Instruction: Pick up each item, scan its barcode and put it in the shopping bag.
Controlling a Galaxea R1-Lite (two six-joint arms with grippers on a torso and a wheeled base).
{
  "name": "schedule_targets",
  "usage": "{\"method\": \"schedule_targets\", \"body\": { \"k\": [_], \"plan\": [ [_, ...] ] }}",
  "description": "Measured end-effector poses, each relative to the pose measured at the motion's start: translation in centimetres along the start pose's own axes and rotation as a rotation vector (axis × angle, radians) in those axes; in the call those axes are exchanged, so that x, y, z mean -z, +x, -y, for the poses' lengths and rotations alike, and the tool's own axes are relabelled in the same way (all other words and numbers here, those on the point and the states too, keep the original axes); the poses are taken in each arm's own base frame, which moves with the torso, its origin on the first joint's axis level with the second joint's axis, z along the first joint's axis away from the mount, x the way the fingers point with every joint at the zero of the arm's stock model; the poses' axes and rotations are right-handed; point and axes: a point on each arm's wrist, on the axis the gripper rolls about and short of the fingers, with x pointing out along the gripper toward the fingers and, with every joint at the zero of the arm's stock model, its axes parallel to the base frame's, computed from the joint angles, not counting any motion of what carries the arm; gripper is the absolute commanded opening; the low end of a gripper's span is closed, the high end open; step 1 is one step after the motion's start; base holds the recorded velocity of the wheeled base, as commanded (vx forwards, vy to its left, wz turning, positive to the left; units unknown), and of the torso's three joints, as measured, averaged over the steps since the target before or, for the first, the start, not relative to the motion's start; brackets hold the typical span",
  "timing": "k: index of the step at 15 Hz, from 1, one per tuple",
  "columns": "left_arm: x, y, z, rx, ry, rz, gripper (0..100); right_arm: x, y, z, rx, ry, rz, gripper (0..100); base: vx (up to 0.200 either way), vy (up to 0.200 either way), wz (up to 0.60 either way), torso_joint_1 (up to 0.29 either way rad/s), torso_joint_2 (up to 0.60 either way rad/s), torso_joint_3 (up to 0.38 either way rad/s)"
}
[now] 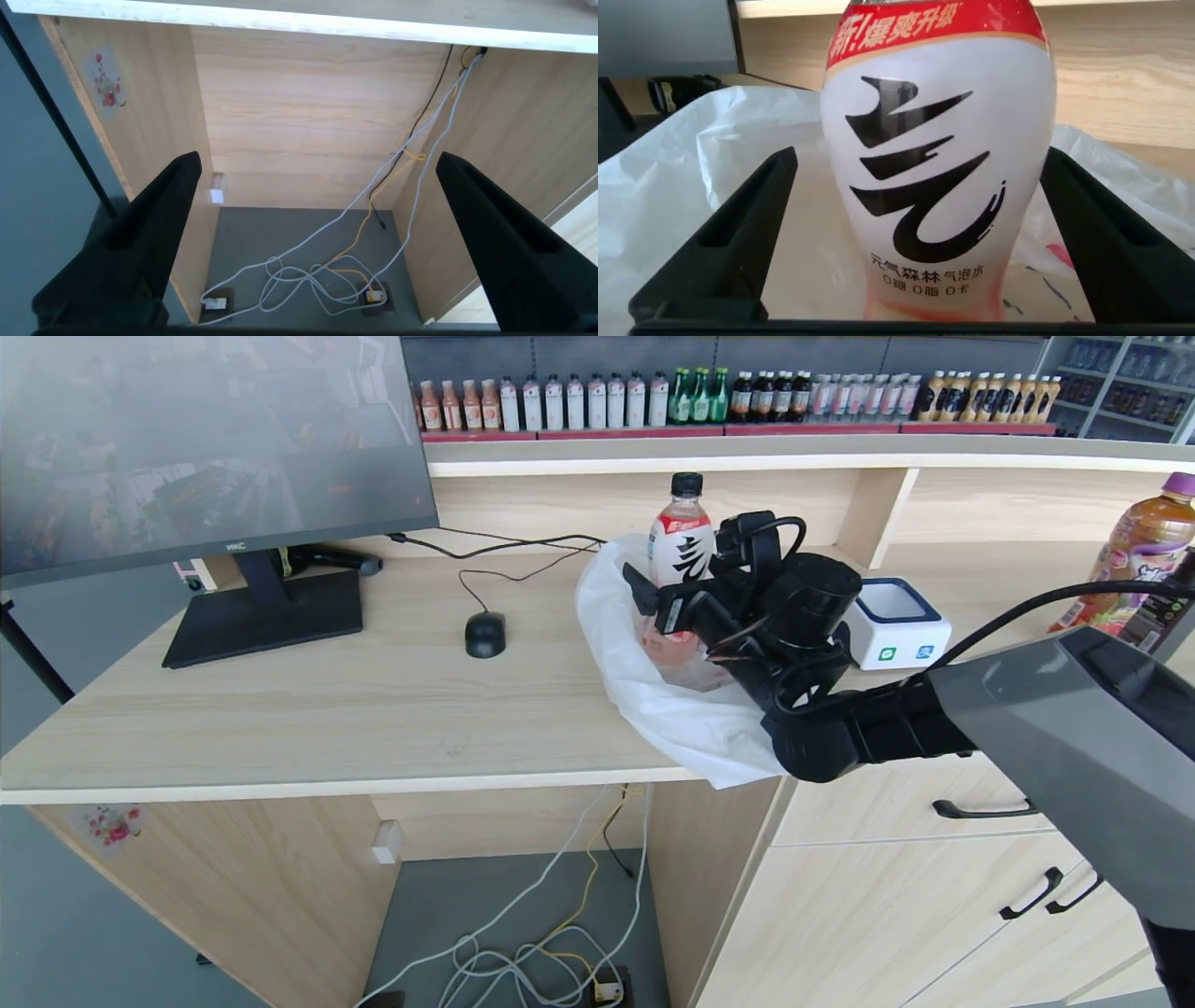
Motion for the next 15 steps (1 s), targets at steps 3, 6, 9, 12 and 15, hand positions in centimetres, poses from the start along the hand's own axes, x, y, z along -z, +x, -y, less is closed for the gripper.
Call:
{"method": "schedule_targets", "body": {
  "k": [3,6,9,12,15],
  "plan": [
    [0.0,0.0,0.0,0.000,-0.001,0.000,100,-1.7,-0.9,-1.1,-0.025,0.008,0.007,100,0.000,0.000,0.00,0.000,0.00,0.000],
    [0.0,0.0,0.0,0.000,-0.001,0.000,100,-3.2,-2.0,-1.8,-0.041,0.015,0.005,100,0.000,0.000,0.00,0.000,0.00,0.000],
    [0.0,0.0,0.0,0.000,-0.001,0.000,100,-4.2,-4.1,-1.9,-0.051,0.019,-0.004,100,0.000,0.000,0.00,0.000,0.00,0.000],
    [0.0,0.0,0.0,0.000,0.000,0.000,100,-5.2,-6.2,-1.6,-0.048,0.023,0.027,100,0.000,0.000,0.00,0.000,0.00,0.000],
    [0.0,0.0,0.0,0.000,-0.001,0.000,100,-3.7,-9.8,-0.7,-0.030,0.034,0.005,100,0.000,0.000,0.00,0.000,0.00,0.000]
  ]
}}
